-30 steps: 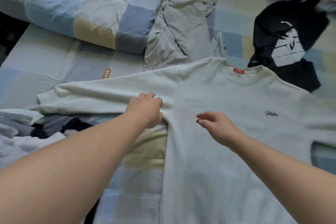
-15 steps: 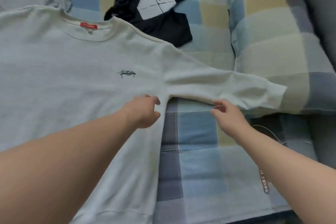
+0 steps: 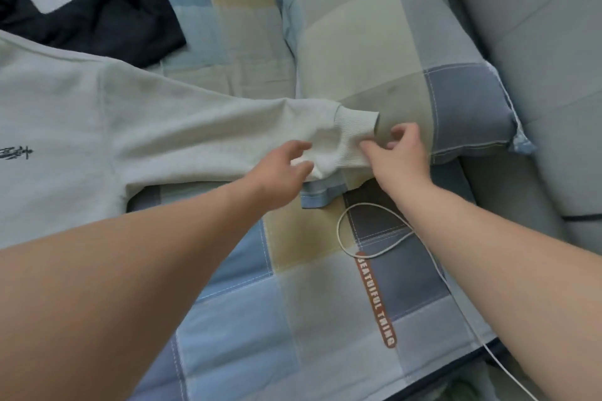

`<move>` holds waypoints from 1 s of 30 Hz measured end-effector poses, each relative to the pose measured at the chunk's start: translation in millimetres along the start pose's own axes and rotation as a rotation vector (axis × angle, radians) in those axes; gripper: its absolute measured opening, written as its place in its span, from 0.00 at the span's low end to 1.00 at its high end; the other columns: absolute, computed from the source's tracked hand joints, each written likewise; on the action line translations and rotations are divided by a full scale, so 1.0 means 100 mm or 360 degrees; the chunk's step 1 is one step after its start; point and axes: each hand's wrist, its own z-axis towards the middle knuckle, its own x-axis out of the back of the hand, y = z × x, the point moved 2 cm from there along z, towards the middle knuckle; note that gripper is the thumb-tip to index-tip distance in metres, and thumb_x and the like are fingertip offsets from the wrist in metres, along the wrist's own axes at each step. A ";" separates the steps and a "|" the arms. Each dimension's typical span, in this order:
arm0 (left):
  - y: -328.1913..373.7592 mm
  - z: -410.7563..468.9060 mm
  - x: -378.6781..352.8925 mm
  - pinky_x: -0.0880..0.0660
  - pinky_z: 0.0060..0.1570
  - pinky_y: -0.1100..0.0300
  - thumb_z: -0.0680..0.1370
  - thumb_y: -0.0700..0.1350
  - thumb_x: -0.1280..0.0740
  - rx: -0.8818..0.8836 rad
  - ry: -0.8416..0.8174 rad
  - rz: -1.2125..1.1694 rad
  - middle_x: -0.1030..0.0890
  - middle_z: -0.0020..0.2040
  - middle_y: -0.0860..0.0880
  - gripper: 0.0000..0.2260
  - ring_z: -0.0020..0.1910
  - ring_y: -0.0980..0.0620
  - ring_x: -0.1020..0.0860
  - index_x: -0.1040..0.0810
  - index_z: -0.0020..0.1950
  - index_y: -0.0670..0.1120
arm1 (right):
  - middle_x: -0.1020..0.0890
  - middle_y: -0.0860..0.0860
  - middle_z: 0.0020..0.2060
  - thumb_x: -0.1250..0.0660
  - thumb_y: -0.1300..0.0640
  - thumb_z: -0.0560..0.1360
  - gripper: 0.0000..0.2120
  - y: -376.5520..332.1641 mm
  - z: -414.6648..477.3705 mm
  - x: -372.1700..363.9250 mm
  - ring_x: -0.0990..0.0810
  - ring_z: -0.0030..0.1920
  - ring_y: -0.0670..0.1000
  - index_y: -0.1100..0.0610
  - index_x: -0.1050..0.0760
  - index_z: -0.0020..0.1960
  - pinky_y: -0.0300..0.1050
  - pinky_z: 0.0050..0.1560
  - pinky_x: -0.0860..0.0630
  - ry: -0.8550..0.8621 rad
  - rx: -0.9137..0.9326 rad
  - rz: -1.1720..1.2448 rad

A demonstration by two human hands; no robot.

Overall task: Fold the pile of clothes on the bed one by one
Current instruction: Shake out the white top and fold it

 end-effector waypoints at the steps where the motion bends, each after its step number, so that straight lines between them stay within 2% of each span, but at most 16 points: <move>1: 0.09 0.07 -0.06 0.31 0.61 0.60 0.84 0.46 0.38 0.0037 0.0000 -0.0173 0.26 0.71 0.53 0.18 0.66 0.54 0.26 0.29 0.74 0.52 | 0.23 0.51 0.56 0.28 0.48 0.75 0.20 -0.02 0.08 -0.02 0.23 0.54 0.54 0.54 0.29 0.62 0.45 0.43 0.29 -0.0033 0.0009 0.0001; 3: 0.25 0.16 -0.13 0.29 0.56 0.58 0.84 0.49 0.39 0.0138 -0.0026 -0.0453 0.22 0.66 0.53 0.14 0.63 0.53 0.25 0.24 0.69 0.50 | 0.19 0.50 0.47 0.28 0.50 0.75 0.11 -0.05 0.16 -0.08 0.20 0.50 0.53 0.54 0.24 0.53 0.47 0.44 0.25 -0.0200 0.0062 -0.0021; 5: 0.35 0.17 -0.14 0.26 0.54 0.55 0.85 0.54 0.41 0.0217 -0.0062 -0.0626 0.18 0.60 0.53 0.15 0.60 0.51 0.21 0.21 0.63 0.50 | 0.18 0.48 0.43 0.28 0.55 0.76 0.04 -0.11 0.11 -0.15 0.20 0.46 0.49 0.52 0.22 0.49 0.42 0.42 0.26 -0.0368 0.0107 0.0081; 7: 0.40 0.12 -0.08 0.25 0.54 0.54 0.85 0.59 0.45 0.0261 -0.0065 -0.0781 0.16 0.54 0.54 0.18 0.55 0.52 0.19 0.18 0.56 0.52 | 0.17 0.46 0.41 0.29 0.58 0.77 0.02 -0.23 -0.03 -0.17 0.20 0.42 0.44 0.52 0.20 0.48 0.36 0.38 0.28 -0.0461 0.0200 0.0288; 8: 0.41 0.08 0.01 0.24 0.52 0.55 0.84 0.62 0.46 0.0303 -0.0041 -0.0881 0.15 0.52 0.54 0.21 0.52 0.53 0.18 0.18 0.55 0.52 | 0.16 0.45 0.41 0.30 0.57 0.78 0.03 -0.31 -0.11 -0.19 0.19 0.42 0.42 0.52 0.18 0.49 0.35 0.40 0.27 -0.0535 0.0210 0.0433; 10: 0.36 -0.02 0.25 0.23 0.51 0.55 0.80 0.70 0.48 0.0398 -0.0032 -0.1063 0.15 0.51 0.50 0.30 0.50 0.51 0.17 0.18 0.59 0.50 | 0.15 0.46 0.48 0.38 0.52 0.82 0.12 -0.49 -0.30 -0.25 0.19 0.48 0.42 0.52 0.17 0.54 0.40 0.48 0.27 -0.0762 0.0091 0.0702; 13: 0.26 -0.20 0.73 0.24 0.60 0.47 0.71 0.78 0.45 0.0450 -0.0154 -0.1120 0.16 0.59 0.45 0.40 0.59 0.46 0.18 0.20 0.67 0.49 | 0.16 0.46 0.58 0.54 0.46 0.85 0.23 -0.77 -0.52 -0.39 0.21 0.62 0.46 0.48 0.22 0.65 0.50 0.60 0.32 -0.1087 -0.0090 0.0871; 15: 0.22 -0.38 1.07 0.24 0.61 0.48 0.72 0.74 0.36 0.0486 -0.0129 -0.1108 0.16 0.59 0.46 0.34 0.59 0.47 0.17 0.21 0.66 0.49 | 0.15 0.51 0.58 0.57 0.45 0.83 0.25 -0.99 -0.66 -0.51 0.21 0.64 0.50 0.49 0.29 0.71 0.54 0.65 0.33 -0.1207 -0.0225 0.1072; 17: 0.16 -0.53 1.39 0.22 0.60 0.48 0.77 0.59 0.31 0.0534 0.0079 -0.1127 0.17 0.56 0.47 0.19 0.56 0.49 0.18 0.21 0.61 0.48 | 0.15 0.56 0.56 0.56 0.47 0.82 0.24 -1.24 -0.80 -0.65 0.18 0.61 0.55 0.52 0.32 0.72 0.57 0.67 0.32 -0.1250 -0.0432 0.1383; 19: 0.05 -0.71 1.73 0.21 0.58 0.46 0.80 0.45 0.32 0.0591 0.0328 -0.1224 0.18 0.53 0.45 0.05 0.52 0.48 0.18 0.23 0.55 0.46 | 0.14 0.59 0.52 0.54 0.49 0.82 0.22 -1.48 -0.98 -0.83 0.16 0.57 0.58 0.56 0.31 0.68 0.57 0.64 0.28 -0.1147 -0.0577 0.1486; 20: -0.05 -0.81 1.95 0.20 0.57 0.46 0.80 0.41 0.33 0.0604 0.0422 -0.1240 0.18 0.51 0.45 0.03 0.50 0.47 0.18 0.23 0.54 0.46 | 0.14 0.58 0.50 0.52 0.51 0.82 0.20 -1.63 -1.10 -0.97 0.16 0.55 0.58 0.56 0.29 0.66 0.56 0.61 0.26 -0.1044 -0.0564 0.1387; 23: -0.37 -1.07 2.55 0.19 0.55 0.47 0.80 0.38 0.33 0.0634 0.0550 -0.1207 0.17 0.55 0.46 0.07 0.51 0.47 0.17 0.23 0.57 0.46 | 0.16 0.52 0.49 0.45 0.55 0.82 0.13 -1.97 -1.44 -1.38 0.19 0.56 0.54 0.52 0.24 0.58 0.50 0.55 0.27 -0.0742 -0.0223 0.0785; 25: -0.70 -1.32 3.08 0.19 0.53 0.48 0.80 0.37 0.33 0.0611 0.0592 -0.1189 0.18 0.56 0.45 0.07 0.52 0.46 0.17 0.23 0.57 0.46 | 0.20 0.50 0.57 0.46 0.58 0.82 0.16 -2.27 -1.79 -1.80 0.23 0.60 0.51 0.51 0.24 0.64 0.46 0.59 0.30 -0.0675 0.0026 0.0601; 27: -1.03 -1.56 3.58 0.18 0.49 0.49 0.81 0.37 0.34 0.0568 0.0625 -0.1164 0.18 0.57 0.44 0.07 0.52 0.46 0.17 0.23 0.58 0.46 | 0.24 0.47 0.64 0.47 0.58 0.83 0.19 -2.58 -2.15 -2.21 0.27 0.65 0.47 0.51 0.27 0.71 0.40 0.62 0.32 -0.0740 0.0163 0.0524; 30: -1.56 -2.02 4.39 0.17 0.42 0.52 0.83 0.40 0.36 0.0448 0.0715 -0.1088 0.19 0.56 0.45 0.07 0.51 0.46 0.18 0.24 0.60 0.48 | 0.27 0.42 0.68 0.48 0.58 0.84 0.21 -3.07 -2.81 -2.94 0.31 0.68 0.42 0.50 0.30 0.75 0.27 0.56 0.35 -0.0929 0.0330 0.0393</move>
